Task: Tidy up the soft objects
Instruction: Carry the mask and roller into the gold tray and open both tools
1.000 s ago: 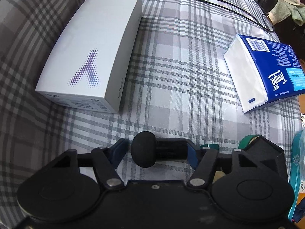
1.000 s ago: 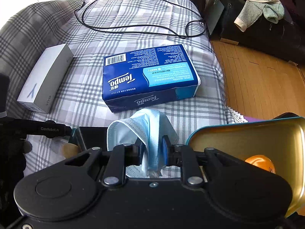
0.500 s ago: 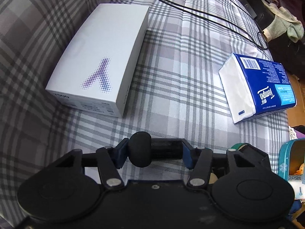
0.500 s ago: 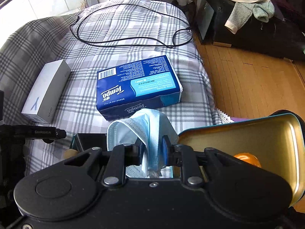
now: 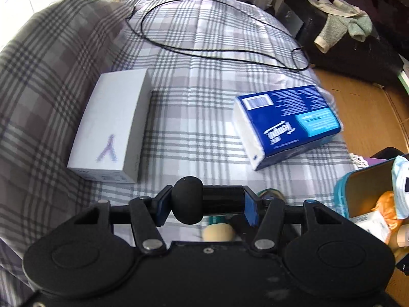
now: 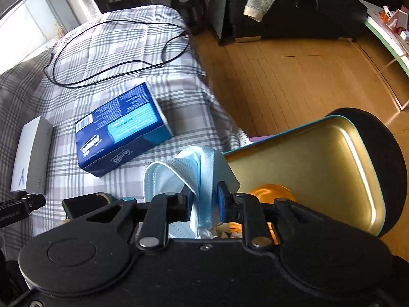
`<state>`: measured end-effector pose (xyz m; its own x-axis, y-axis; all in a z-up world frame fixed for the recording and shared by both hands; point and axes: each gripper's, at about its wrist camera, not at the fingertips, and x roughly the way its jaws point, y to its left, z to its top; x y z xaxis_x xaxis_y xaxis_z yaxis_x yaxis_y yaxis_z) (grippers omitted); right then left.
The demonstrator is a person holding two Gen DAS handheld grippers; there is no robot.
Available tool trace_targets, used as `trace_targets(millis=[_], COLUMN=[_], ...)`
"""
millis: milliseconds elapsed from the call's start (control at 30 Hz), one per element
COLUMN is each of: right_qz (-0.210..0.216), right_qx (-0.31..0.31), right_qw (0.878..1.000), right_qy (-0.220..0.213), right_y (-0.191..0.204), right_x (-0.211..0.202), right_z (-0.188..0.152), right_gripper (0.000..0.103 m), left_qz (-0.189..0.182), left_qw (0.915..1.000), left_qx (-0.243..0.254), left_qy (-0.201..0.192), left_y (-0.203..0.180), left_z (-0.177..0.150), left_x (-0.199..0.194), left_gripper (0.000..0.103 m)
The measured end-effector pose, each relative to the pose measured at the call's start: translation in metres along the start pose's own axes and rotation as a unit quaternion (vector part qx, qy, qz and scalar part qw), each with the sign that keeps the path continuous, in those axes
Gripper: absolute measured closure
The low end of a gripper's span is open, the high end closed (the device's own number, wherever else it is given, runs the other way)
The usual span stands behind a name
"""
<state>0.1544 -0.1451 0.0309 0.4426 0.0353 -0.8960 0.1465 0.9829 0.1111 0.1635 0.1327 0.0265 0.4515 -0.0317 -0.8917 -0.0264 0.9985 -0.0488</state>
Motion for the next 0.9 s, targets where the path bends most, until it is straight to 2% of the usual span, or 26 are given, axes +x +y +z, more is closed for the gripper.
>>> trace_targets(millis=[167, 267, 500, 600, 900], right_qz=[-0.034, -0.048, -0.073, -0.069, -0.064], right_qx=[0.044, 0.078, 0.116, 0.124, 0.158], right_qw=[0.998, 0.996, 0.991, 0.99, 0.985], right_qy=[-0.001, 0.006, -0.001, -0.002, -0.004], right_y=[-0.036, -0.059, -0.093, -0.101, -0.127], right_x=[-0.008, -0.01, -0.019, -0.02, -0.023], right_z=[0.003, 0.002, -0.005, -0.006, -0.009], right_gripper=[0.085, 0.085, 0.085, 0.085, 0.085], left_qz=[-0.038, -0.049, -0.055, -0.053, -0.047], left_qw=[0.9983, 0.9964, 0.9905, 0.9885, 0.9853], left_qx=[0.043, 0.07, 0.122, 0.135, 0.161], left_qy=[-0.007, -0.003, 0.031, 0.042, 0.03], left_y=[-0.059, -0.098, -0.176, -0.201, -0.272], left_z=[0.007, 0.004, -0.029, -0.042, -0.046], left_x=[-0.021, -0.023, 0.002, 0.013, 0.018], left_gripper=[0.05, 0.05, 0.05, 0.05, 0.049])
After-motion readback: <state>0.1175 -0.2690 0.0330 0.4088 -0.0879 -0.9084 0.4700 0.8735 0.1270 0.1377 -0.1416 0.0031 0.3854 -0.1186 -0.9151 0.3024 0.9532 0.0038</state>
